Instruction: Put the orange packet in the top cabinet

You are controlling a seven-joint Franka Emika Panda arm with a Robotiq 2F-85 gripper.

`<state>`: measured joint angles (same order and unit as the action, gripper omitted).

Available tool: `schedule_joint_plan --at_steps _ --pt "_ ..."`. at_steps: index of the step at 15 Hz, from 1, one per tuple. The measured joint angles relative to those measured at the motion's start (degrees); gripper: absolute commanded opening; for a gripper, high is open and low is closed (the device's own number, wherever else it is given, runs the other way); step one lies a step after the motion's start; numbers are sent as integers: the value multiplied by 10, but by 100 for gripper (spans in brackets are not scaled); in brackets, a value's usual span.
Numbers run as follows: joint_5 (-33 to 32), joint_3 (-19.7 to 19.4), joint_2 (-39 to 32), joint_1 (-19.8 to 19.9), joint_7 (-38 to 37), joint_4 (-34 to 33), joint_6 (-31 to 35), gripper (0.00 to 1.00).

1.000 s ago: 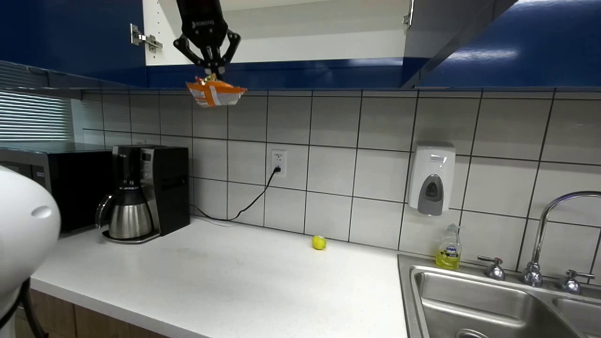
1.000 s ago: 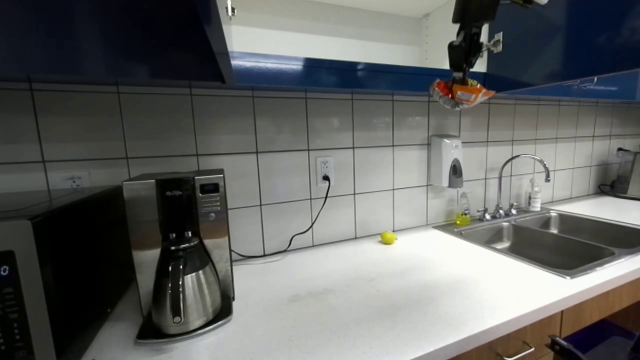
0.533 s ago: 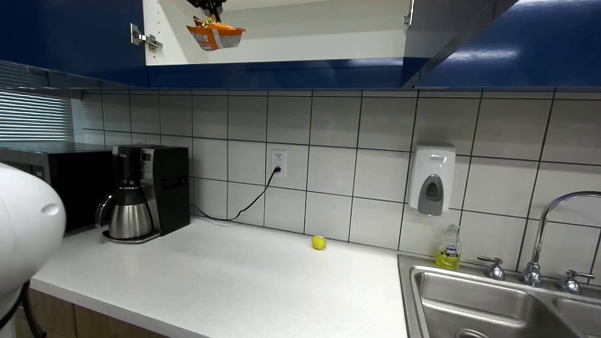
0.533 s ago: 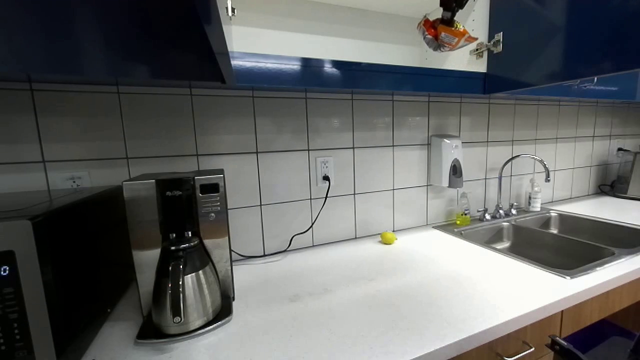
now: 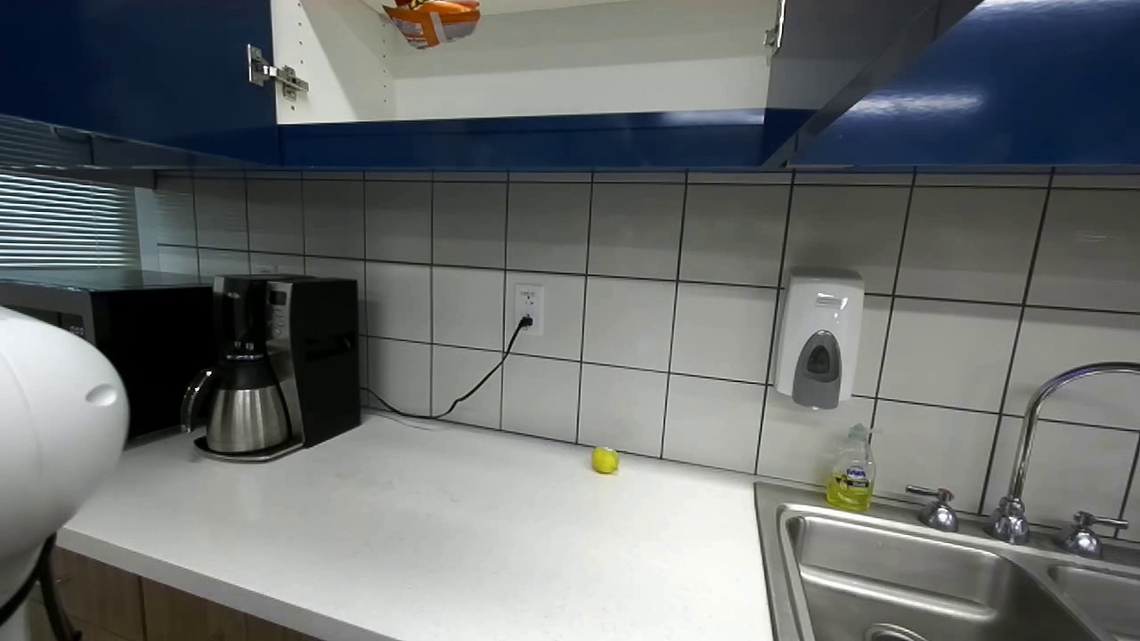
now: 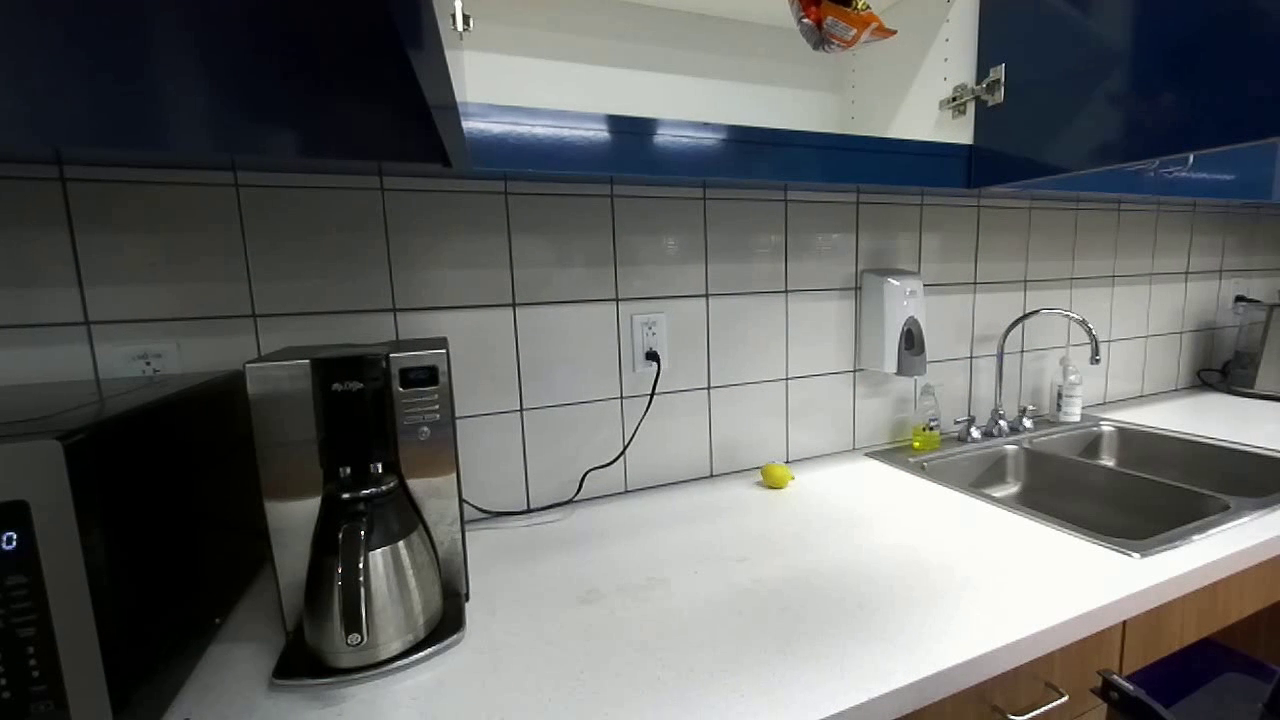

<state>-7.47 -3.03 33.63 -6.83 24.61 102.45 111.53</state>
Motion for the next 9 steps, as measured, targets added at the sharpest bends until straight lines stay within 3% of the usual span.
schedule_joint_plan --at_steps 9 --pt "0 0 -163 1 -17 -150 13 0"
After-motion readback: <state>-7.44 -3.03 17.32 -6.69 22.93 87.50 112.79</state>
